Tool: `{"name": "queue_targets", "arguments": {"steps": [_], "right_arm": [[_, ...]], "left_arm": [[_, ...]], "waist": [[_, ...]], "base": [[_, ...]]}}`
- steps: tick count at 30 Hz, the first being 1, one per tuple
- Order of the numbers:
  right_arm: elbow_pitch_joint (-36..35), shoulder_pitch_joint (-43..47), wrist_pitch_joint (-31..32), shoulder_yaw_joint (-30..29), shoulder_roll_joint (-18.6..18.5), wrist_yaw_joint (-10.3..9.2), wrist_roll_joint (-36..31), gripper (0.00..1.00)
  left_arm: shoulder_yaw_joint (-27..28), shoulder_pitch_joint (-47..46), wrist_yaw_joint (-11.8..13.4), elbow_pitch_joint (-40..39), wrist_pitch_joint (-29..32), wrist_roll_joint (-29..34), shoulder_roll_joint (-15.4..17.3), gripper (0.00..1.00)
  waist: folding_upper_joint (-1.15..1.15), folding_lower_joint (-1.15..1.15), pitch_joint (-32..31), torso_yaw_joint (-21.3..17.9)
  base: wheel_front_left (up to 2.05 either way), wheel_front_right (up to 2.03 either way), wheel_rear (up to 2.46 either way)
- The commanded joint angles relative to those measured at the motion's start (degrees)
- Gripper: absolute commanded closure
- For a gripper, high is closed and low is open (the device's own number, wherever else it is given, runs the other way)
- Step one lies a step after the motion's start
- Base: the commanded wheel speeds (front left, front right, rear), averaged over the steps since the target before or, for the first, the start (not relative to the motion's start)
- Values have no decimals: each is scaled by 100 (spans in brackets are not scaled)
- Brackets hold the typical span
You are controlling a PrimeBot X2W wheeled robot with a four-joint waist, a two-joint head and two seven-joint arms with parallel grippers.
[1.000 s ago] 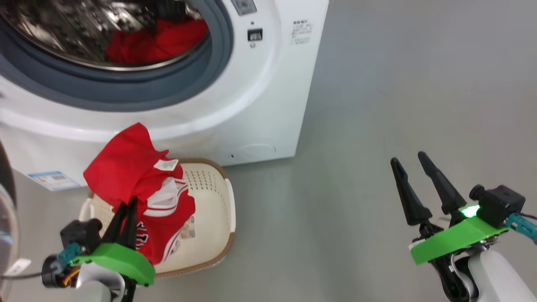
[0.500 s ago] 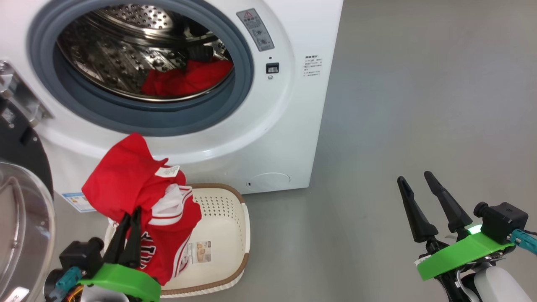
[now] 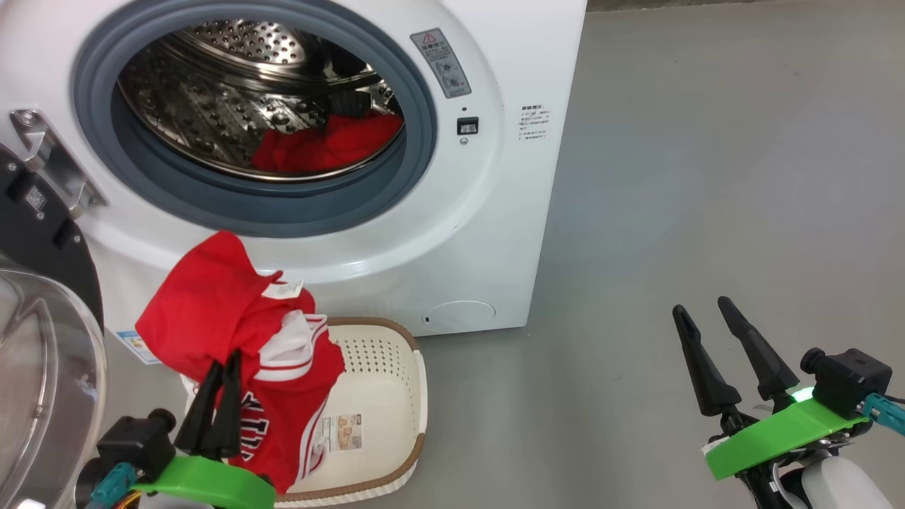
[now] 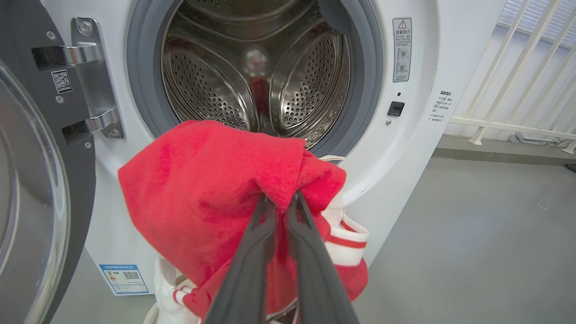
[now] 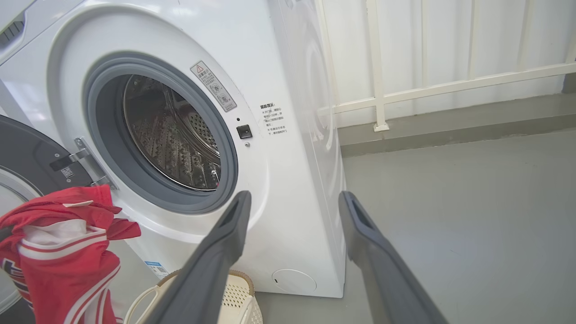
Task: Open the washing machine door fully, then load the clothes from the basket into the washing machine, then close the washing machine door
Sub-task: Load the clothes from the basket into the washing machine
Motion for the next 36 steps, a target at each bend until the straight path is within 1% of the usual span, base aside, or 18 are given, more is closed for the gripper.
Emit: {"name": "queue_targets", "arguments": {"steps": [1, 19, 28, 36], "right_arm": [[-145, 35, -27, 84, -83, 9, 16, 0], [-170, 23, -27, 73, -120, 9, -61, 0], [-257, -68, -27, 30, -112, 9, -171, 0], [-361, -197, -27, -2, -83, 9, -197, 0]], "left_arm": [[183, -62, 55, -175, -40, -22, 119, 100], [75, -198, 92, -344, -34, -113, 82, 100], [-84, -669, 62, -379, -32, 1, 118, 100], [-101, -1479, 59, -177, -8, -26, 74, 100]], "waist": [[0, 0, 2, -1], [0, 0, 30, 9], [0, 0, 271, -33], [0, 0, 721, -93]], "base": [[0, 0, 0], [0, 0, 0], [0, 0, 0], [0, 0, 0]]}}
